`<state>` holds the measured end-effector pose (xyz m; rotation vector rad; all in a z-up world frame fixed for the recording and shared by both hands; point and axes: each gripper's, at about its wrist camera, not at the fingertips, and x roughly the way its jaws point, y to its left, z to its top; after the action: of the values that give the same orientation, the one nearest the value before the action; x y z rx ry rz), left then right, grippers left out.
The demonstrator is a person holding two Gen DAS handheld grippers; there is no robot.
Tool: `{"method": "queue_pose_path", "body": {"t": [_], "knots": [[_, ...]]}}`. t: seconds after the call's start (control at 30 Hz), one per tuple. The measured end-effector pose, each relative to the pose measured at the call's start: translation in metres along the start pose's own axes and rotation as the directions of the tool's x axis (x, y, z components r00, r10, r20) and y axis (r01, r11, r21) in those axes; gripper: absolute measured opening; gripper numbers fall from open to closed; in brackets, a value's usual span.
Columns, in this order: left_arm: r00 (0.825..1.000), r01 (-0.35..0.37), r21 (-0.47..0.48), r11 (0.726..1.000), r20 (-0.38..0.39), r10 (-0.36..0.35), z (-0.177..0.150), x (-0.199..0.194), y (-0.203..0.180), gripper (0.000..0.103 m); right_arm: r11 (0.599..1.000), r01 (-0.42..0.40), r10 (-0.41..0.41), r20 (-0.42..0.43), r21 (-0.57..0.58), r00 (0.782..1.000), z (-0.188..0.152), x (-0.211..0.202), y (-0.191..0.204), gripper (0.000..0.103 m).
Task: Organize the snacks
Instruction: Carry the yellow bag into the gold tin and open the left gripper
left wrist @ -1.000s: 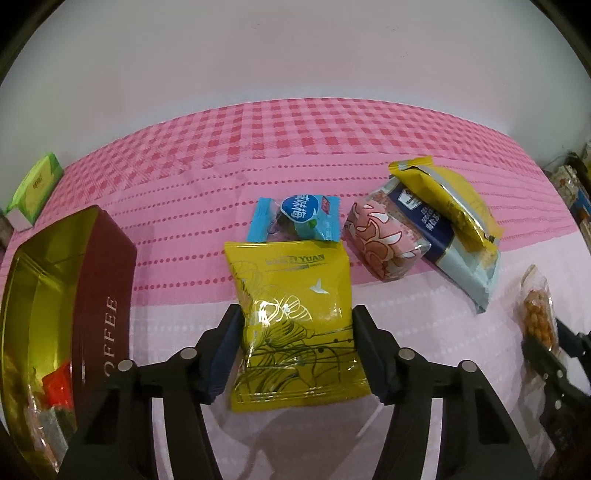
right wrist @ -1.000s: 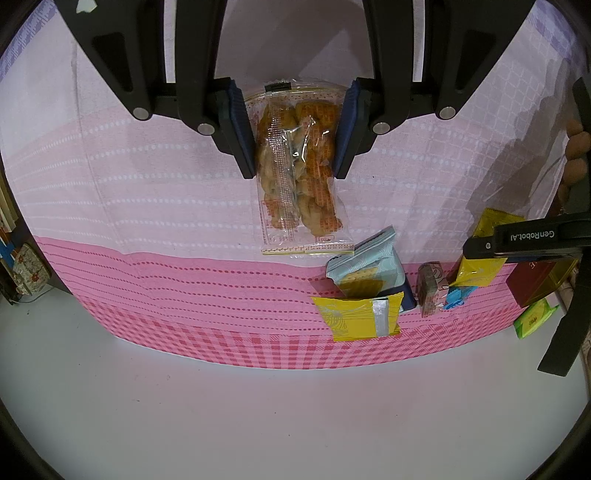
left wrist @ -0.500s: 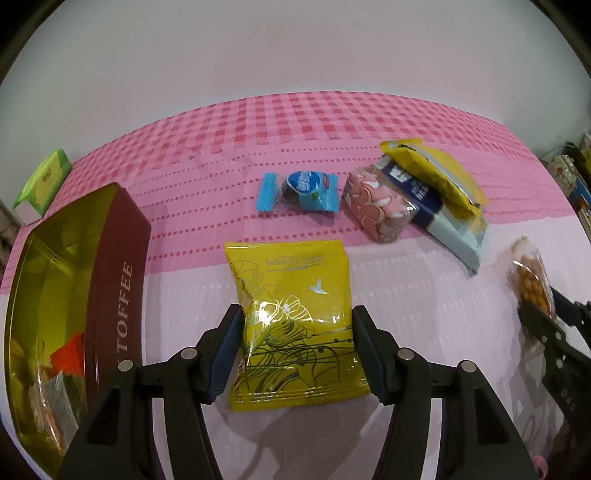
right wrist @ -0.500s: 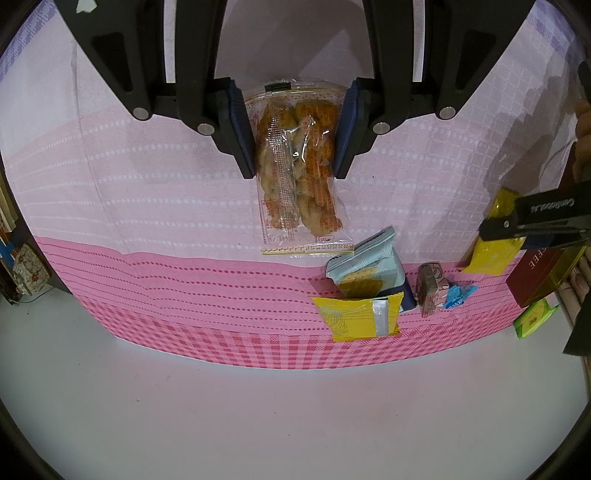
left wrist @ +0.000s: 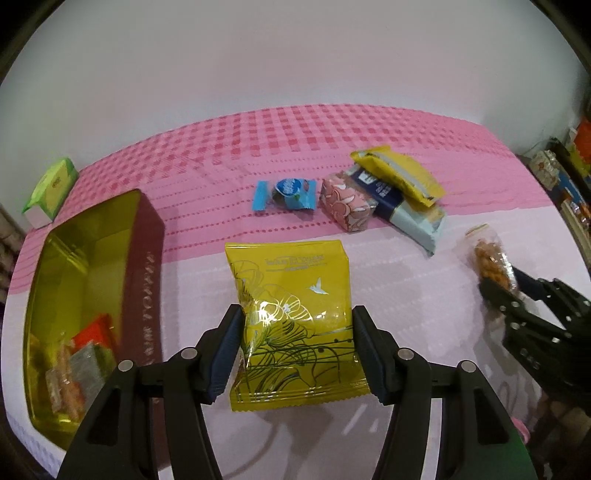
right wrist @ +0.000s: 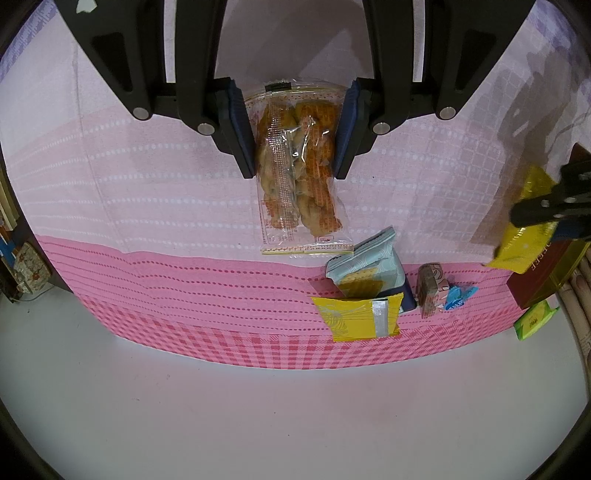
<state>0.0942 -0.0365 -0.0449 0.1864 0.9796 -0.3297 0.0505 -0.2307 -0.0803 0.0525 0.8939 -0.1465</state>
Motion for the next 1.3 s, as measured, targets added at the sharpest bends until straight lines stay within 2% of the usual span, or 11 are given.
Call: {"method": "queue_pose_path", "body": {"t": [0.2,0.4,0.57,0.77,0.97,1.3], "knots": [[1.000,-0.018,-0.012,1.000,0.012,0.019,-0.003,-0.031,0.021,0.059,1.000,0.001,-0.001,0.000,-0.001,1.000,0.000,0.000,0.000,0.040],[0.999,-0.039,-0.083,0.996,0.026,0.041,-0.013,-0.064,0.069,0.059,1.000,0.000,0.000,0.000,0.000,1.000,0.000,0.000,0.000,0.040],[0.994,-0.103,-0.127,0.987,0.031,0.108,-0.028,-0.082,0.115,0.060,1.000,0.002,-0.002,0.000,-0.002,1.000,0.000,0.000,0.000,0.040],[0.990,-0.138,-0.201,0.970,-0.006,0.140,-0.046,-0.081,0.162,0.060,1.000,0.002,-0.002,0.000,-0.004,1.000,0.000,0.000,0.000,0.040],[0.987,-0.162,-0.226,0.961,-0.045,0.156,-0.062,-0.069,0.192,0.060,1.000,0.003,-0.003,0.000,-0.004,1.000,0.000,0.001,0.001,0.040],[0.983,-0.178,-0.224,0.958,-0.090,0.161,-0.070,-0.045,0.204,0.060,1.000,0.004,-0.004,0.000,-0.006,1.000,0.000,0.000,0.001,0.040]]}}
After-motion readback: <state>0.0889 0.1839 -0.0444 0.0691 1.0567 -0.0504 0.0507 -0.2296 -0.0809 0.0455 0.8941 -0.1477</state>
